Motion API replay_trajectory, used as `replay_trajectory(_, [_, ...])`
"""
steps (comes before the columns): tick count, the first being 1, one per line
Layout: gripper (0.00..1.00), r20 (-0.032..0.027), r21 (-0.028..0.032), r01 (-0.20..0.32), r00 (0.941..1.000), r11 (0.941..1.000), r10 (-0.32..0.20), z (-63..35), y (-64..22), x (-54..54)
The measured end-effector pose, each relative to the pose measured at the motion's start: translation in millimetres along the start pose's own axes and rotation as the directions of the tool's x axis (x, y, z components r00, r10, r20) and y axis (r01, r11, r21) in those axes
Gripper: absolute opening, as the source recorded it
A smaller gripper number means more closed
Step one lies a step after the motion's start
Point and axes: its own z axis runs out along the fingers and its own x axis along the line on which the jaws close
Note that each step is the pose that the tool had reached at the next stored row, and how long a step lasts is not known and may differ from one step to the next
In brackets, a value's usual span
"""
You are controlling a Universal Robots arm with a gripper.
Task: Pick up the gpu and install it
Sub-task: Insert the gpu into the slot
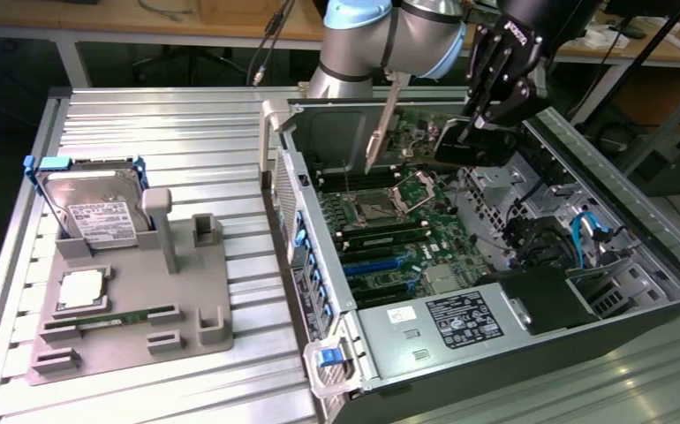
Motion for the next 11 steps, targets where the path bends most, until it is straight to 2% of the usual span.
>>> replay_trajectory(4, [0.27,-0.0057,-0.0008,0.091,0.9958,0.9958,-0.091,0.0,0.0,0.0])
replay_trajectory(6, [0.27,-0.0095,-0.0017,0.152,0.9883,0.9884,-0.152,0.0,0.0,0.0])
replay_trajectory(11, [0.27,-0.0097,-0.0017,0.152,0.9883,0.9883,-0.152,0.6,0.0,0.0])
